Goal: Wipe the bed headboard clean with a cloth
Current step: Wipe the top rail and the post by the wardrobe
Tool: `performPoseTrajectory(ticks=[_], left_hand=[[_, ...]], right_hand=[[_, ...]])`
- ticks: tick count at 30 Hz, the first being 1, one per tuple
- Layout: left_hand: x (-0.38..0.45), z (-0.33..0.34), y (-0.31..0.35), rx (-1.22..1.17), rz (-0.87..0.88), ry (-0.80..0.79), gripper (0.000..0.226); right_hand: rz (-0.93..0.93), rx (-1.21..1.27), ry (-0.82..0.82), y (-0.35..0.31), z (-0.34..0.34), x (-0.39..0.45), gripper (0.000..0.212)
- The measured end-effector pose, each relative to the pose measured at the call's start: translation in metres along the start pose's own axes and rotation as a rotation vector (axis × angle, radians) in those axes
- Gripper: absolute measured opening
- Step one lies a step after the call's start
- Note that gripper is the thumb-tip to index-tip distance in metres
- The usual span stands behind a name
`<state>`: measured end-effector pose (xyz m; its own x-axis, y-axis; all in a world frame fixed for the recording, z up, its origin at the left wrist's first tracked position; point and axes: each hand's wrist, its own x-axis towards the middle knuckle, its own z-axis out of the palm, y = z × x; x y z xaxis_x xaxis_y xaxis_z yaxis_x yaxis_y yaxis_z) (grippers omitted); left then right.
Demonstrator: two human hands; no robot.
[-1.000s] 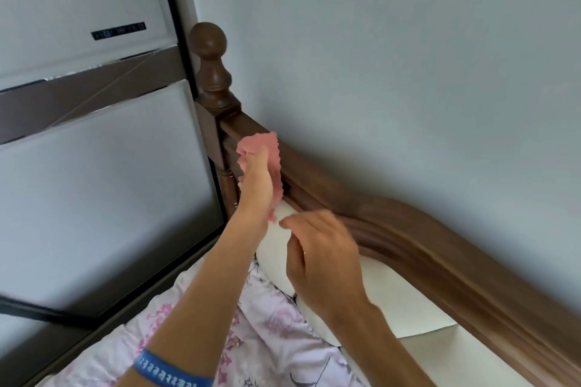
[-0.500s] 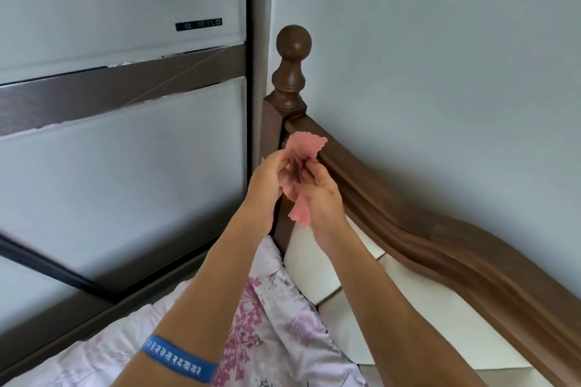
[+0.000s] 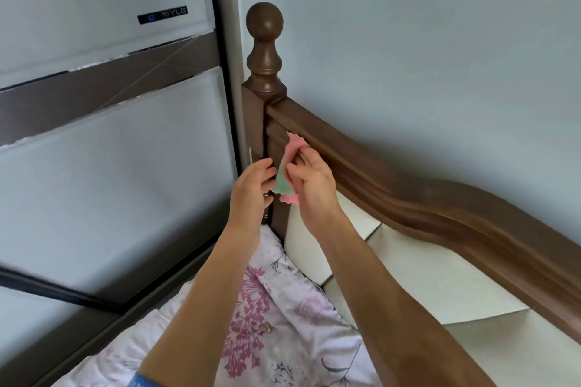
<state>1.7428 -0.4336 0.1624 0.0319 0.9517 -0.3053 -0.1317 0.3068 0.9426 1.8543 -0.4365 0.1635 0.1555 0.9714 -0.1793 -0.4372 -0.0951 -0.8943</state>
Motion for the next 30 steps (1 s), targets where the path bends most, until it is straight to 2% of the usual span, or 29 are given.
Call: performPoseTrajectory(ticks=[3,7,13,15,17,20,22,24,25,28,30], left_hand=[[-0.010,0.004,-0.005,0.028,0.022,-0.019,0.029],[-0.018,-0.004,-0.001,0.036,0.024,-0.003,0.027],[-0.010,0.000,0.007,0.065,0.074,0.002,0.029],[-0.010,-0.004,0.006,0.079,0.079,0.003,0.028],[-0.009,-0.010,0.006,0.073,0.094,0.014,0.027],[-0.007,-0.007,0.007,0.035,0.089,0.043,0.025],[-0.011,0.003,0.003,0.009,0.085,0.027,0.023],[-0.020,0.019,-0.002,0.007,0.093,-0.008,0.020],[-0.024,0.028,-0.006,0.011,0.098,-0.028,0.019],[-0.036,0.052,-0.012,0.016,0.112,-0.064,0.019],[-0.039,0.058,-0.015,0.044,0.136,-0.089,0.022]], right_hand=[[-0.027,-0.056,-0.049,-0.002,0.014,0.008,0.057],[-0.117,-0.058,0.017,0.002,-0.014,-0.021,0.055],[0.013,-0.152,-0.095,0.002,0.014,0.017,0.062],[-0.026,-0.153,-0.054,0.003,0.016,0.009,0.059],[-0.139,-0.216,0.027,0.008,0.003,-0.021,0.054],[-0.405,-0.653,0.185,0.009,-0.030,-0.065,0.052],[-0.542,-1.148,0.248,0.007,-0.058,-0.083,0.053],[-0.560,-1.652,0.281,0.002,-0.073,-0.090,0.054],[-0.547,-1.829,0.253,-0.001,-0.074,-0.089,0.052],[-0.500,-2.053,0.080,-0.004,-0.063,-0.075,0.053],[-0.447,-2.096,0.080,-0.006,-0.061,-0.075,0.057]])
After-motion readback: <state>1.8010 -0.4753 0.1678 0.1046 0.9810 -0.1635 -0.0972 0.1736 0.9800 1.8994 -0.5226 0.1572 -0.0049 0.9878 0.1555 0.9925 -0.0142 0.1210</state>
